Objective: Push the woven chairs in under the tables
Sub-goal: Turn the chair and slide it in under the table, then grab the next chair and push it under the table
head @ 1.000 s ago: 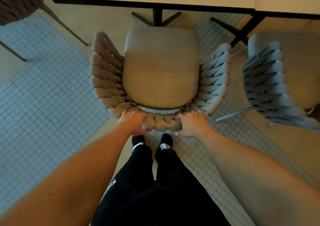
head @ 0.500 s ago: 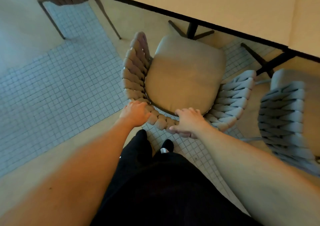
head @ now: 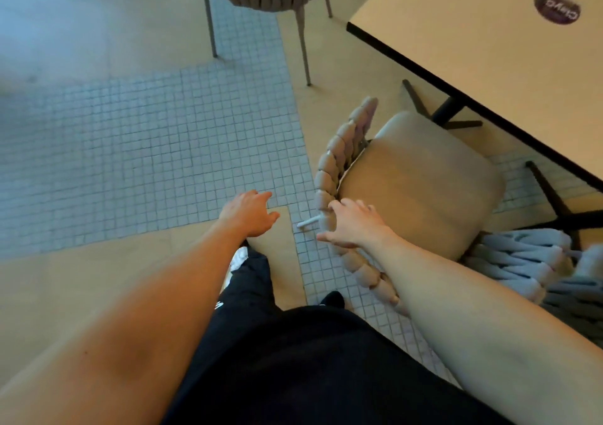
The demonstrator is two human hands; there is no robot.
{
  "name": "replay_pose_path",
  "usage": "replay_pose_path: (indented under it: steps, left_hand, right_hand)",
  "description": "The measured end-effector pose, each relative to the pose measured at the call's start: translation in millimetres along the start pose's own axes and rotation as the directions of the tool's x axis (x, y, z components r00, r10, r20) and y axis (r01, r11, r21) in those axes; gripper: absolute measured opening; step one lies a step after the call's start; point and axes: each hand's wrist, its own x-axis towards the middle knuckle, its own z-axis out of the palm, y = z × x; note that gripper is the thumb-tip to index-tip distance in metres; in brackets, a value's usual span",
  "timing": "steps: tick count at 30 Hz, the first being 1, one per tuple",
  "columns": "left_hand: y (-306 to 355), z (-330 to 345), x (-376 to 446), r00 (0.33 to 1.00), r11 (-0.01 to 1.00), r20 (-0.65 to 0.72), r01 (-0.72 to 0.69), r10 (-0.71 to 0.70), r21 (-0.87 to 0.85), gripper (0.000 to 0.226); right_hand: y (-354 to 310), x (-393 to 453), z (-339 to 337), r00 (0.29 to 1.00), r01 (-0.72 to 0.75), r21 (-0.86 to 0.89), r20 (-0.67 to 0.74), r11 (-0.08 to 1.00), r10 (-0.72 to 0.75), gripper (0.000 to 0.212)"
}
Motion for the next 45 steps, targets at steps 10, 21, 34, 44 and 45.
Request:
replay_pose_path:
  steps: [10,21,34,44,45]
  left_hand:
    - [-124.9,-88.9,45.2,0.999,0.998,-0.023,0.044,-0.045,-0.044,0.065]
    - [-217.0,-169.9,81.4,0.998,0.997,-0.025,0.055,-0.056,-0.048,0.065]
    - [-246.4,-271.8,182.3,0.996,0.996,-0.065,0.064,-0.067,-0.057,0.066]
    - [-232.1,-367.9,300.0,0.994,0.996,-0.082,0.060,-0.066,-0.069,0.066]
    - [-231.4,-376.8,310.2,0.995,0.996,-0.081,0.058,-0.063,-0.066,0.066]
  right_hand:
    - [-130.4,98.4,-65.9,1.000,0.018,-0.018,-0.022,1.000,-0.018,0.092]
    - [-214.5,168.5,-131.1,0.999,0.018,-0.004,-0.048,1.000,-0.018,0.090]
    - [-239.7,278.6,-234.4,0.994,0.041,0.019,-0.098,0.999,-0.039,0.088]
    - [-209.1,389.8,-344.4,0.995,0.039,-0.024,-0.095,0.999,-0.041,0.089]
    - [-208.1,398.1,-353.9,0.995,0.039,-0.025,-0.096,0.999,-0.041,0.088]
